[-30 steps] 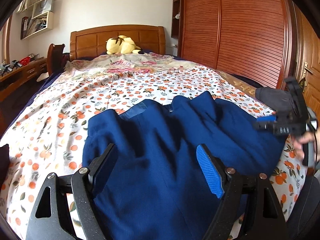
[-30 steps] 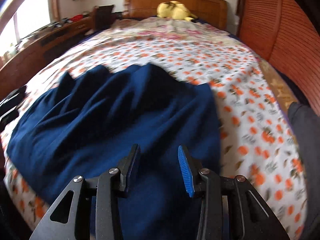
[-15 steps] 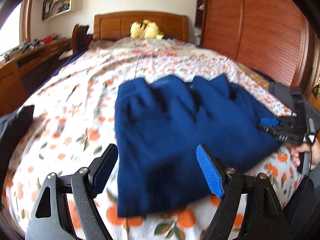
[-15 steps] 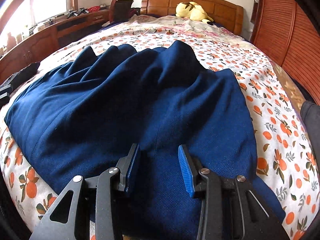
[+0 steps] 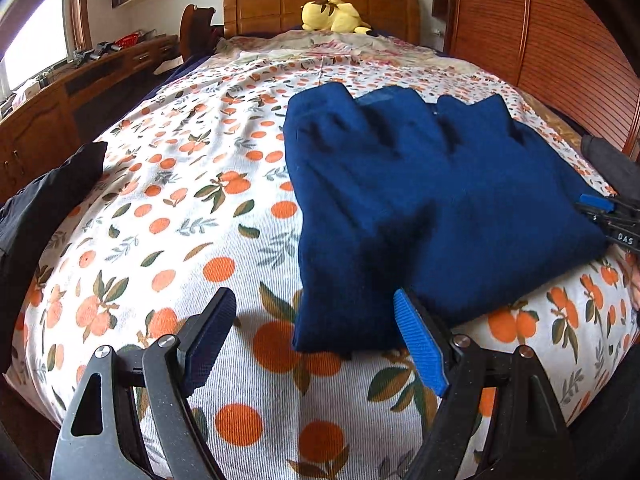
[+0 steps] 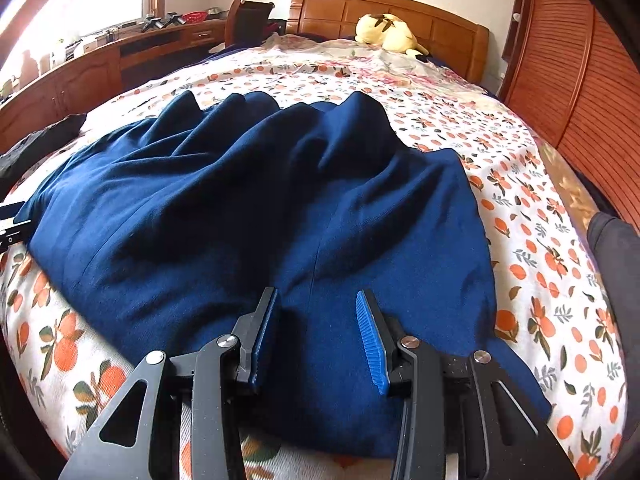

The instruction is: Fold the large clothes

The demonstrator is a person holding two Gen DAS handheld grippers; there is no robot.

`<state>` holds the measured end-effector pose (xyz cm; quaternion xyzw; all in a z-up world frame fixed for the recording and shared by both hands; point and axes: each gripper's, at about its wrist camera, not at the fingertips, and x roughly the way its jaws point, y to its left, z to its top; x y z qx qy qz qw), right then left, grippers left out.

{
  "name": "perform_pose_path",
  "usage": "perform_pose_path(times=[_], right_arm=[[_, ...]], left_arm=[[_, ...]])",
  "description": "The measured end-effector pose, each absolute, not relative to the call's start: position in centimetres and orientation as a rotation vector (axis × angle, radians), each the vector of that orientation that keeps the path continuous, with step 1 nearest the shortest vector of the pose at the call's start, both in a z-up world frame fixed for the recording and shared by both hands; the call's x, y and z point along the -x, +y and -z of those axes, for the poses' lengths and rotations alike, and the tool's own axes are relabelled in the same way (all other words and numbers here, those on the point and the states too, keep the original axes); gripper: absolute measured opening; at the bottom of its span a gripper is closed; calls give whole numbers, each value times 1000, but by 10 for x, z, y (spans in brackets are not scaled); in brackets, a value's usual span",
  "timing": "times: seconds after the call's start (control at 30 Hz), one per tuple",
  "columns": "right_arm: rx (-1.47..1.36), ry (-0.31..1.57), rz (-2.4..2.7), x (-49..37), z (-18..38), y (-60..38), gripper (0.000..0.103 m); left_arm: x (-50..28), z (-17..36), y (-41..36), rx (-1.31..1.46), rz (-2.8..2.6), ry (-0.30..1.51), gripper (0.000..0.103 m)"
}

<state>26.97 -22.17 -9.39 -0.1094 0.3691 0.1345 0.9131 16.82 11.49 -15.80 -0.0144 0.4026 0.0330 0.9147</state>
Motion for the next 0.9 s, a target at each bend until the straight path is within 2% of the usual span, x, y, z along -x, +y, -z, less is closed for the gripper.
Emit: perform_pose_path(times=[0.2,0.23,0.27,0.3,0.33,0.37,0.43,0.63,0.9], right_arm=[[206,755,-308,-265,92,-227,41],[202,753,-312,-264,91,-229,41],[198,750,-316,-262,90,-230,41],[195,748,-319,-260,89,-232,41],[192,745,-323,-258,88,-233,41],[191,741,-326,-256,87,-235,41],[192,733,-331,-250,85,-240,41],[171,708,-310,-235,77,-269,41],[129,699,-216,-214,77,-324,41]], left_arm=[[-167,161,116,46,-74,840,81],[-167,161,115,46,-71,844,78],[-168,160,114,53,-48,852,64],[-170,159,114,71,-2,870,56],[-171,158,112,85,28,883,38],[-173,154,110,91,39,897,26],[-174,141,104,70,29,885,16],[-190,64,59,-74,8,772,12],[-244,-23,-76,-225,195,642,11]])
